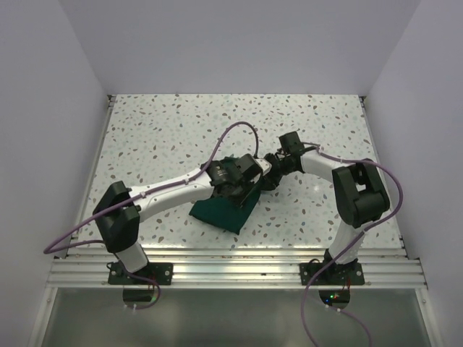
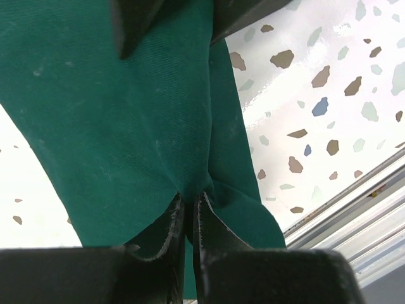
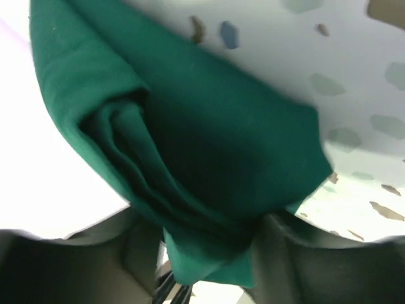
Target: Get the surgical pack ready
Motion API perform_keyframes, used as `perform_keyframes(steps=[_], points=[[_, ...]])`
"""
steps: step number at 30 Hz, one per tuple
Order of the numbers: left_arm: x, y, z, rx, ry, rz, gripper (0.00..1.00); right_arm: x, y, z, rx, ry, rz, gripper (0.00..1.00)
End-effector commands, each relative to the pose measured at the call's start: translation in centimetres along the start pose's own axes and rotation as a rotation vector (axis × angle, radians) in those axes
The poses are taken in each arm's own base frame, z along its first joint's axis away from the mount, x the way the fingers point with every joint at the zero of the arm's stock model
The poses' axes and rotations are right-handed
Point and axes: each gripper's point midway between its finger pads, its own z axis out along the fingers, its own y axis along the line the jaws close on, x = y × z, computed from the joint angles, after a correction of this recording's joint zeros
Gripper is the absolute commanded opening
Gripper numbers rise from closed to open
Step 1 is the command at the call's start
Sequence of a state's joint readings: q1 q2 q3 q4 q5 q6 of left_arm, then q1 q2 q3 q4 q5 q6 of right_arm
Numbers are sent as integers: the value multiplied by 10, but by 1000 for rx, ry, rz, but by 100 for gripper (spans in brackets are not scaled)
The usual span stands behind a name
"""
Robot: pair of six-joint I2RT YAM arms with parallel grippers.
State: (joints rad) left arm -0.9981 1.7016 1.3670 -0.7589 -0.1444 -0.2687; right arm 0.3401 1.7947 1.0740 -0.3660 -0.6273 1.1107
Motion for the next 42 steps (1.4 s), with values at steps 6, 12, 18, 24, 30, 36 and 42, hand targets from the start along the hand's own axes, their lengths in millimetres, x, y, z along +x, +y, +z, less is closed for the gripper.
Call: perform_keyframes(steps=[6,12,18,24,30,36,42], points=[[2,-8,-18,42,-63,13,24,0,-11,6,-13,-1,-21,1],[4,-20,-19,33,-78,29,48,2,-5,6,-68,12,29,0],[23,-44,-9,14,-38,59,51,-3,8,1,-115,10,45,0],[58,-27,4,-143,51,49,52,-9,18,-1,-142,19,41,0],[75,-1,10,-320,69,30,53,-10,18,2,-154,38,34,0],[82,-8,24,-323,92,41,39,-13,14,2,-152,46,36,0],[106,-13,31,-291,149,56,0,-33,8,-6,-167,1,33,0]])
